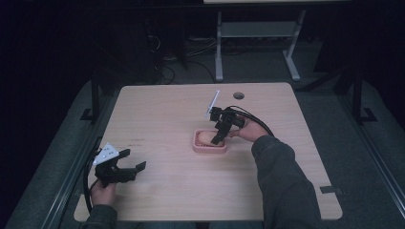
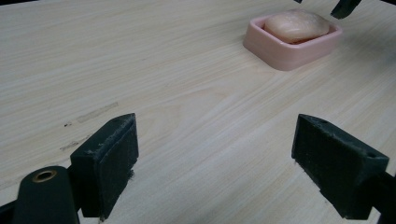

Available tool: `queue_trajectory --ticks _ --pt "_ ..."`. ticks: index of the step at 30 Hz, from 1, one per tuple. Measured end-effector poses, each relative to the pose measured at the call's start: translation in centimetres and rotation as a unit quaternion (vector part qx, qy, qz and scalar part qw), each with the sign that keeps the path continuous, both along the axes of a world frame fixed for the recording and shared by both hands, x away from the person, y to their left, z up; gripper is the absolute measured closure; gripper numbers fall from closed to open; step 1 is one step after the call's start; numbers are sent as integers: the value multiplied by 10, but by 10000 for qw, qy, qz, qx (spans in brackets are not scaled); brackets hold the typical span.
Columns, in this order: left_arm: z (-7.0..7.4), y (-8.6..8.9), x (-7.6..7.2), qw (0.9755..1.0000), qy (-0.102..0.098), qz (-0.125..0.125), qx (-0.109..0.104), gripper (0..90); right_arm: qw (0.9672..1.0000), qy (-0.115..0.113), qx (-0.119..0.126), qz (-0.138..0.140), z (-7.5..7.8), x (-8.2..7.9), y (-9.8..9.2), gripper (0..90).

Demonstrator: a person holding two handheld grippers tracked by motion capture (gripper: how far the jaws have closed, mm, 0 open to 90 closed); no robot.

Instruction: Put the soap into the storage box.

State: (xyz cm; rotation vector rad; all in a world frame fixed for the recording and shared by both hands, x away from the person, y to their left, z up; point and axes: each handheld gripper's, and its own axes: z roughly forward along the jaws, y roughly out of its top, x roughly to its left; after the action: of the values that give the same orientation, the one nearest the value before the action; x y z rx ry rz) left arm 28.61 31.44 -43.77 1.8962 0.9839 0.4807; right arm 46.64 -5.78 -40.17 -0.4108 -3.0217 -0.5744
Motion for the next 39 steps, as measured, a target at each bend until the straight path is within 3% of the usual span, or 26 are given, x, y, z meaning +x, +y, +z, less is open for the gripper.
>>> queue_trajectory --ticks 39 --pt "-1 -1 0 10000 29 -2 5 143 9998 -4 22 -200 6 -18 -31 242"
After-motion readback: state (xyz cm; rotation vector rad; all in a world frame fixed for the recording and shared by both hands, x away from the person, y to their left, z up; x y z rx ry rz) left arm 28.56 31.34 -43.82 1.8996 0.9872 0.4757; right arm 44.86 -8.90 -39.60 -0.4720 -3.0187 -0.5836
